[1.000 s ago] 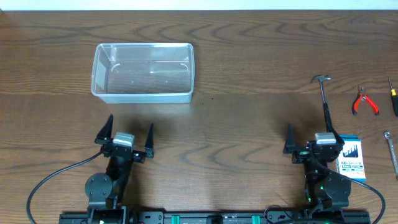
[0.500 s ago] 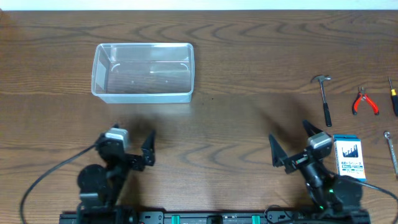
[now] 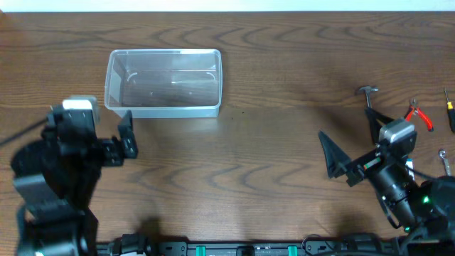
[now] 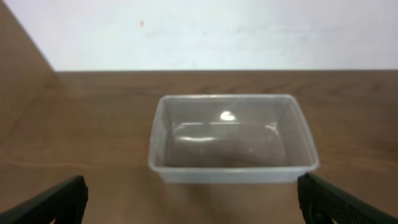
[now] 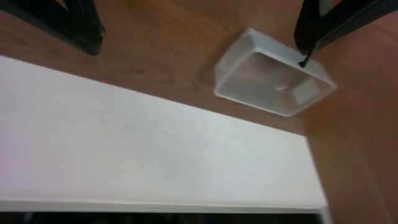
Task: Pack container
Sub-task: 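Raise both arms and reach toward the clear plastic container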
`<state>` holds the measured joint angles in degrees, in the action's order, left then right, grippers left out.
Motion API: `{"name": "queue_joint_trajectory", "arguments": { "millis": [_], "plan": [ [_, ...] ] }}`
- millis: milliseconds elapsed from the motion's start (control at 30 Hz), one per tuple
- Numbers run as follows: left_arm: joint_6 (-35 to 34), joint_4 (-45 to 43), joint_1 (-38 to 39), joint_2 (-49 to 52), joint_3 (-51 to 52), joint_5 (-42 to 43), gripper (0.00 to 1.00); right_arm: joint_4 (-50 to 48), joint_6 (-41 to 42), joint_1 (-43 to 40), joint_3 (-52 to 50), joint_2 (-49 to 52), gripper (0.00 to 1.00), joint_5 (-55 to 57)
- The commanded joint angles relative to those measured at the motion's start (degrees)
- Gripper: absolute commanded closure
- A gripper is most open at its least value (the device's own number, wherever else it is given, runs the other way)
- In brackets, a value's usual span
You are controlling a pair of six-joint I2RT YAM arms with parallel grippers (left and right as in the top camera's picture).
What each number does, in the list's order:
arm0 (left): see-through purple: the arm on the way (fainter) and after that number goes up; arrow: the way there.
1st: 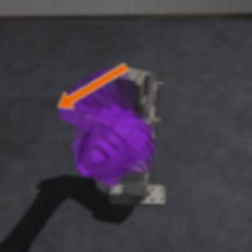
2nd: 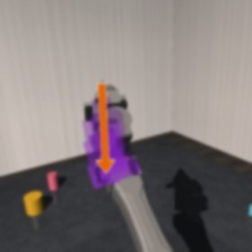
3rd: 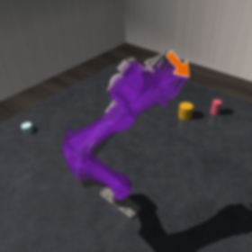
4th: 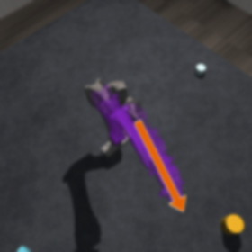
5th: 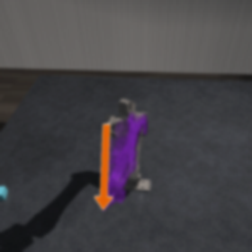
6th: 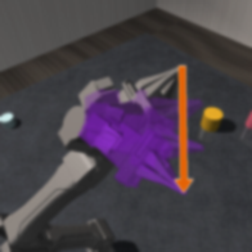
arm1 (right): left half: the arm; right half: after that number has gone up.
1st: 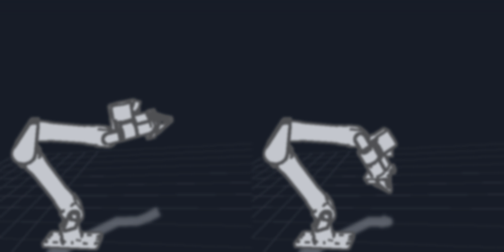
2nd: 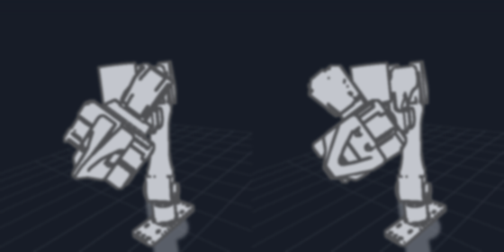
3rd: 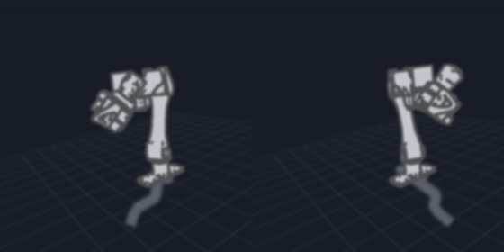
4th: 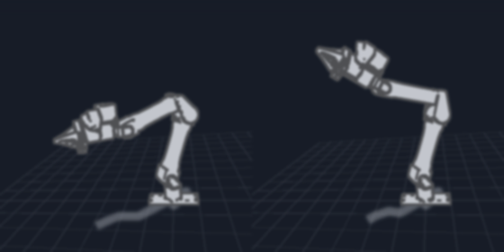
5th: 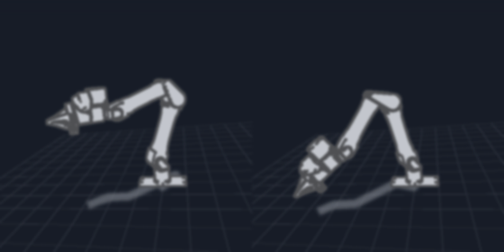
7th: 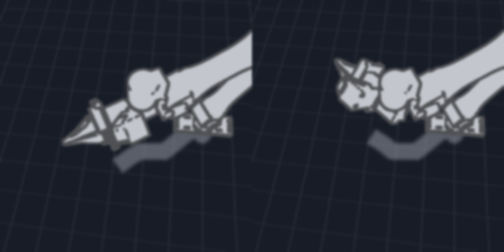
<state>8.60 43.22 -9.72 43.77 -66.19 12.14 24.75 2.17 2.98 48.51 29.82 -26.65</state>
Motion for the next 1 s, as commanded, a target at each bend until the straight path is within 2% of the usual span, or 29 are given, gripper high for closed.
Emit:
{"name": "queue_joint_trajectory", "arguments": {
  "millis": [0, 133, 233, 333, 400, 633, 700, 800, 967],
  "plan": [
    [2.3, 6.4, -2.3, 10.4, -10.3, -3.2, 0.02, 3.2, 6.7, 0.5, 5.1, 6.1, 0.01, -3.4],
    [2.3, 23.6, -8.6, 29.2, -30.5, -3.0, 0.02, 14.9, 8.5, 1.8, 14.5, 16.5, 0.01, -1.6],
    [2.3, 34.9, -13.3, 41.6, -45.3, 0.1, 0.02, 25.6, 8.3, 5.8, 23.4, 24.1, 0.01, 5.4],
    [2.1, 40.2, -16.3, 50.1, -54.9, 2.2, 0.02, 32.8, 2.6, 11.0, 30.8, 29.7, 0.01, 8.3],
    [0.0, 39.5, -17.1, 52.9, -56.6, 2.2, 0.02, 33.3, 0.6, 13.9, 33.0, 32.1, 0.01, 7.7],
    [-2.0, 36.3, -17.3, 58.5, -56.6, 2.4, 0.02, 23.6, 7.1, 17.2, 33.4, 38.4, 0.01, 7.5],
    [-0.2, 36.1, -17.2, 59.8, -56.6, 2.4, 0.02, 22.5, 10.7, 18.5, 34.4, 42.3, 0.01, 8.0],
    [4.3, 36.7, -15.9, 61.3, -56.6, 3.5, 0.02, 21.9, 11.7, 22.0, 37.3, 48.8, 0.01, 8.9],
    [12.1, 35.1, -10.6, 63.5, -56.6, 3.7, 0.02, 27.6, 11.9, 29.3, 48.3, 61.6, 0.01, 18.4]
  ]
}}
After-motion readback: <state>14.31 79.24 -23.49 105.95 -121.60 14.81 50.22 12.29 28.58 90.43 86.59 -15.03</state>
